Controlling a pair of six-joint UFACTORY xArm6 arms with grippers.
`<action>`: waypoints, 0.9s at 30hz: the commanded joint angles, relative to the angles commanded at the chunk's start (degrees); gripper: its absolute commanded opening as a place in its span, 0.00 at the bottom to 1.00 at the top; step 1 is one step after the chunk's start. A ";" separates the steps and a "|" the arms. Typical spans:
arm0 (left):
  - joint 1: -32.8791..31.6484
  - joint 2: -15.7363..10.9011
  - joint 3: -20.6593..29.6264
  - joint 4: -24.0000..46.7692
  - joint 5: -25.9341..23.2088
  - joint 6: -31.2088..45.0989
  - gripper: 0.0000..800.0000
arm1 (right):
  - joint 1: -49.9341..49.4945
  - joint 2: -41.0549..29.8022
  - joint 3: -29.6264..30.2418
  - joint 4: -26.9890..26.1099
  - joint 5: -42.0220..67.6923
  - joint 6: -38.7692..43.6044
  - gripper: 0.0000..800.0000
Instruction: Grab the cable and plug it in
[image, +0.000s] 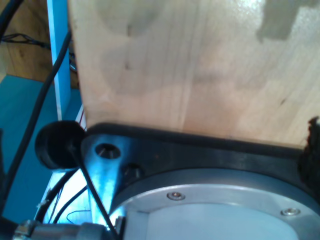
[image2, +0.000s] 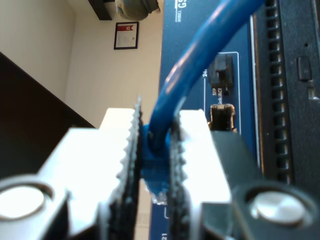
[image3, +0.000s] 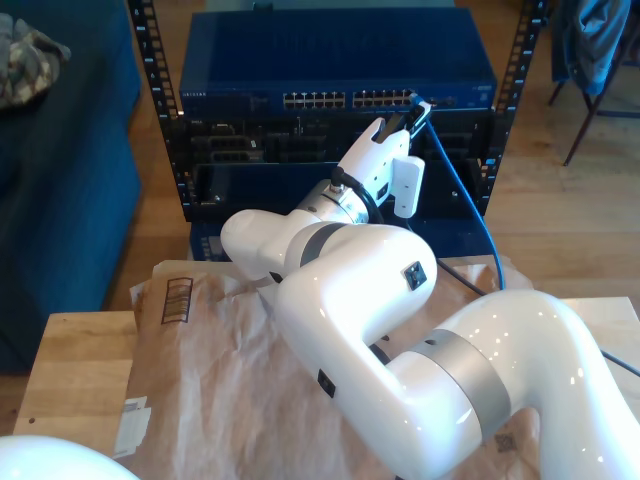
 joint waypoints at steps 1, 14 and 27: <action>0.00 0.00 0.00 0.00 0.00 0.00 1.00 | -0.09 0.00 0.00 0.09 0.09 0.00 0.00; 0.00 0.00 0.00 0.00 0.00 0.09 1.00 | -0.44 0.09 -0.26 0.18 0.44 -1.93 0.00; 0.00 0.00 0.00 0.00 0.00 0.00 1.00 | -0.53 2.02 -4.84 1.05 1.85 -4.84 0.00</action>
